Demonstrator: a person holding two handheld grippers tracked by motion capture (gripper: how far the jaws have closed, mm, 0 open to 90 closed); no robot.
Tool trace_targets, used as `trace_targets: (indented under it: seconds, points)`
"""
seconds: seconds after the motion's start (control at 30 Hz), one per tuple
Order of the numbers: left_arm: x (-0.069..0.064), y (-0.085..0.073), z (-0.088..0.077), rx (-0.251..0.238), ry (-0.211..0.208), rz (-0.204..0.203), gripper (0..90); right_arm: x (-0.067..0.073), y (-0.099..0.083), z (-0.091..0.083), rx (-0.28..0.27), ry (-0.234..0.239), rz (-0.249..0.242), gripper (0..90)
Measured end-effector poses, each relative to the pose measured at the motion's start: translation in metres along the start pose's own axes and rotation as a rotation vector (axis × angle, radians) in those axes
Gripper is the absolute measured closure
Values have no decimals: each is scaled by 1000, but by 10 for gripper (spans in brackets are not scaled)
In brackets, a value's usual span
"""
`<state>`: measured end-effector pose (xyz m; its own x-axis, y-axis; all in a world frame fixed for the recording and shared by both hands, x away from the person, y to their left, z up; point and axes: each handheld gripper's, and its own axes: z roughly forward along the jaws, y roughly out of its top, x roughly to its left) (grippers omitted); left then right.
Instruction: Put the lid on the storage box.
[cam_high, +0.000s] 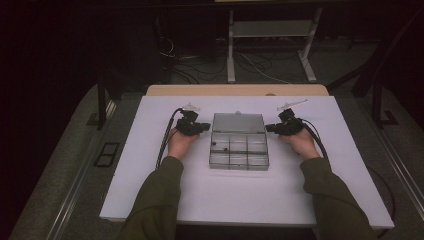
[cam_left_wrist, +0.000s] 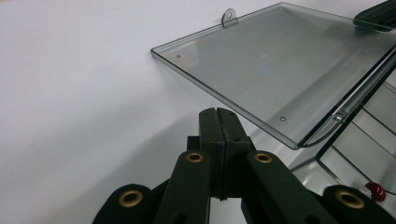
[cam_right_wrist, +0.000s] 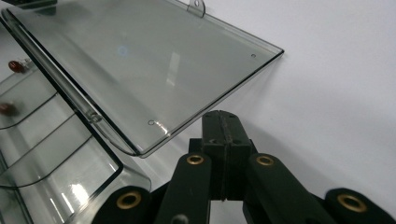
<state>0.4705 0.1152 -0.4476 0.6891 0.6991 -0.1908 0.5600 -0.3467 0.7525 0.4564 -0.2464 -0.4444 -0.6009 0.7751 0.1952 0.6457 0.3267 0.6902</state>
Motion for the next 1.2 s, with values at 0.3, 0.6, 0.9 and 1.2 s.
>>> trace_targets:
  seconds: [0.3, 0.6, 0.9, 1.2]
  points:
    - [-2, 2, 4, 15, -1, 1, 890, 0, -1, 7, 9, 2, 1, 890]
    - [3, 5, 6, 13, -3, -3, 890, 1, 1, 15, 14, -2, -7, 890]
    - [3, 3, 16, 41, -8, -10, 890, 0, 4, 17, 4, 4, 0, 890]
    - [2, 4, 17, 31, -20, -18, 890, 1, 7, 19, -7, 6, 1, 891]
